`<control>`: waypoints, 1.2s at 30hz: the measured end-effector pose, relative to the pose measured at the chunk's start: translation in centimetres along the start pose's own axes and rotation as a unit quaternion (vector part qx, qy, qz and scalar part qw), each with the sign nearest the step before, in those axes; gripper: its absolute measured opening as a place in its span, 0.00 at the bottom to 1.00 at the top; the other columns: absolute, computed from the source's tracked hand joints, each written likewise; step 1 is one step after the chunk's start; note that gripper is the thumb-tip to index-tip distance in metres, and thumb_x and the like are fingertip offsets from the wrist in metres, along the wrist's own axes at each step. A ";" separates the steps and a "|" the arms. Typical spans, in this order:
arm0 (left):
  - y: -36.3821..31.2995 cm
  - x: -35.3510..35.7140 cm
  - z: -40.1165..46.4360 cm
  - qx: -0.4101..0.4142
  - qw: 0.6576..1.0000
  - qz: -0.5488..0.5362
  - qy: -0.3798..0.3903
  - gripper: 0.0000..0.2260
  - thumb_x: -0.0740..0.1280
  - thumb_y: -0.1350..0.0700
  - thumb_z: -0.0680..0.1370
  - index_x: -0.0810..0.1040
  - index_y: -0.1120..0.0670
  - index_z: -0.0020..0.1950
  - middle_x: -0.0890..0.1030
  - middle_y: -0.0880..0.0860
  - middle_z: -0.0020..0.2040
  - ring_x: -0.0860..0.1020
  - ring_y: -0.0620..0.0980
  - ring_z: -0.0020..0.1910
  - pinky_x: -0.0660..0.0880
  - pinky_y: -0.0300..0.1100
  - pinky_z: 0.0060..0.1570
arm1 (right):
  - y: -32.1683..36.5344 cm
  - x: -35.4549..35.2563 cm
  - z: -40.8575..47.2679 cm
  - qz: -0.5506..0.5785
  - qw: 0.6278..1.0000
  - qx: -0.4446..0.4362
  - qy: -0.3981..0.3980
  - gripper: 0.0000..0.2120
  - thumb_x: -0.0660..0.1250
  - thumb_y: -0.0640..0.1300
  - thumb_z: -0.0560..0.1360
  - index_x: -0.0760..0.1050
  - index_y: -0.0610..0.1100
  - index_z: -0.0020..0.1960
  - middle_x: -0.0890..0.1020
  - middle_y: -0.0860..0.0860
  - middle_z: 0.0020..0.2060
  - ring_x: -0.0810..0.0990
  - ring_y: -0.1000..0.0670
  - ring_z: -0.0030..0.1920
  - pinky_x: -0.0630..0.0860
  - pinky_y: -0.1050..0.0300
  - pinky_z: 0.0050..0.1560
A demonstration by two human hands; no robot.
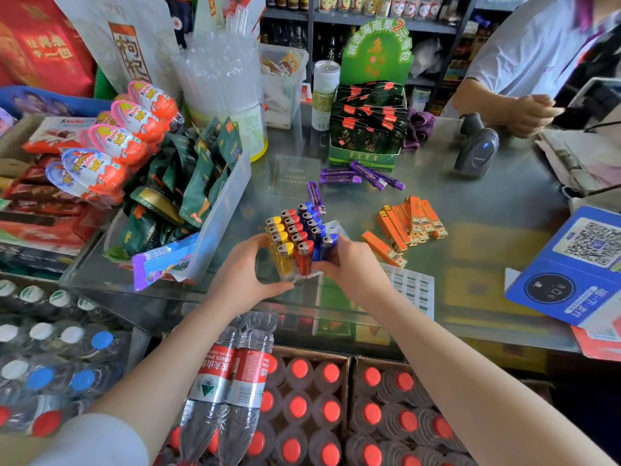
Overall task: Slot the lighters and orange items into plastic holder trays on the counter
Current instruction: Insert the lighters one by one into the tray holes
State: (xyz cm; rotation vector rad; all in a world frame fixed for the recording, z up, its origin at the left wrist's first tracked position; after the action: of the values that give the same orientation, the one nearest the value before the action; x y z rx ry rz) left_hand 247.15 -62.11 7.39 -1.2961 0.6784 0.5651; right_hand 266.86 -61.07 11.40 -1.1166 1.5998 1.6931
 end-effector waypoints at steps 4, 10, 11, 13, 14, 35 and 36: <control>-0.1 -0.2 0.3 0.005 1.000 0.003 0.006 0.36 0.74 0.40 0.59 0.67 0.47 0.64 0.74 0.47 0.60 0.71 0.46 0.57 0.69 0.42 0.54 | 0.3 0.2 0.5 -0.080 0.996 -0.006 0.028 0.11 0.66 0.48 0.74 0.70 0.40 0.46 0.81 0.41 0.44 0.77 0.43 0.38 0.71 0.56 0.34; -0.4 -0.8 1.1 0.025 0.999 -0.005 0.026 0.31 0.76 0.45 0.61 0.69 0.46 0.61 0.75 0.44 0.56 0.71 0.42 0.53 0.68 0.40 0.52 | -0.1 -0.5 0.5 -0.144 0.986 -0.059 0.057 0.15 0.65 0.53 0.73 0.70 0.42 0.50 0.81 0.45 0.42 0.80 0.43 0.42 0.72 0.54 0.35; -0.3 -0.9 1.3 0.028 0.999 -0.014 0.034 0.30 0.75 0.46 0.61 0.69 0.44 0.60 0.75 0.43 0.55 0.71 0.41 0.54 0.69 0.40 0.52 | -0.7 -1.3 1.0 -0.114 0.987 -0.076 0.089 0.12 0.67 0.50 0.73 0.72 0.42 0.49 0.81 0.46 0.44 0.79 0.44 0.44 0.73 0.54 0.39; -0.1 -1.2 1.4 0.031 0.998 -0.028 0.047 0.29 0.74 0.45 0.61 0.67 0.39 0.58 0.73 0.40 0.54 0.70 0.39 0.54 0.67 0.38 0.53 | -2.0 -2.8 2.2 -0.070 0.988 -0.080 0.109 0.07 0.65 0.41 0.74 0.75 0.44 0.52 0.82 0.48 0.47 0.78 0.49 0.46 0.75 0.56 0.47; -0.1 -1.2 1.4 0.030 0.997 -0.033 0.055 0.29 0.74 0.45 0.61 0.66 0.38 0.58 0.72 0.39 0.54 0.70 0.38 0.55 0.66 0.37 0.53 | -2.6 -3.4 2.9 -0.043 0.993 -0.065 0.088 0.09 0.62 0.37 0.74 0.76 0.44 0.53 0.81 0.48 0.49 0.77 0.50 0.46 0.75 0.58 0.49; 0.5 -0.9 1.7 0.039 0.997 -0.006 0.061 0.40 0.76 0.41 0.60 0.59 0.41 0.66 0.60 0.37 0.62 0.57 0.35 0.63 0.52 0.28 0.60 | -1.2 0.1 11.4 -0.055 0.992 0.112 -0.008 0.13 0.63 0.46 0.74 0.72 0.39 0.55 0.73 0.43 0.53 0.76 0.40 0.48 0.75 0.49 0.43; 0.5 -0.8 1.7 0.045 0.997 0.008 0.064 0.40 0.76 0.41 0.59 0.61 0.42 0.67 0.60 0.38 0.62 0.57 0.35 0.62 0.52 0.30 0.61 | -1.4 -0.1 11.2 -0.034 0.995 0.098 -0.010 0.12 0.64 0.46 0.74 0.73 0.40 0.53 0.74 0.44 0.51 0.77 0.41 0.46 0.76 0.50 0.43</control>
State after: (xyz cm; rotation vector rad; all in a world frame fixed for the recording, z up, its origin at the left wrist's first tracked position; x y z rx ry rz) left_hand 246.49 -60.32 7.87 -1.2504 0.8125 0.4618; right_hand 265.88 -49.85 10.10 -1.0407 1.6559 1.4642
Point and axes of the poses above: each hand's wrist, its own z-axis towards the middle knuckle, its own x-axis out of the palm, y = z × x, the point moved 1 cm from there along z, towards the middle knuckle
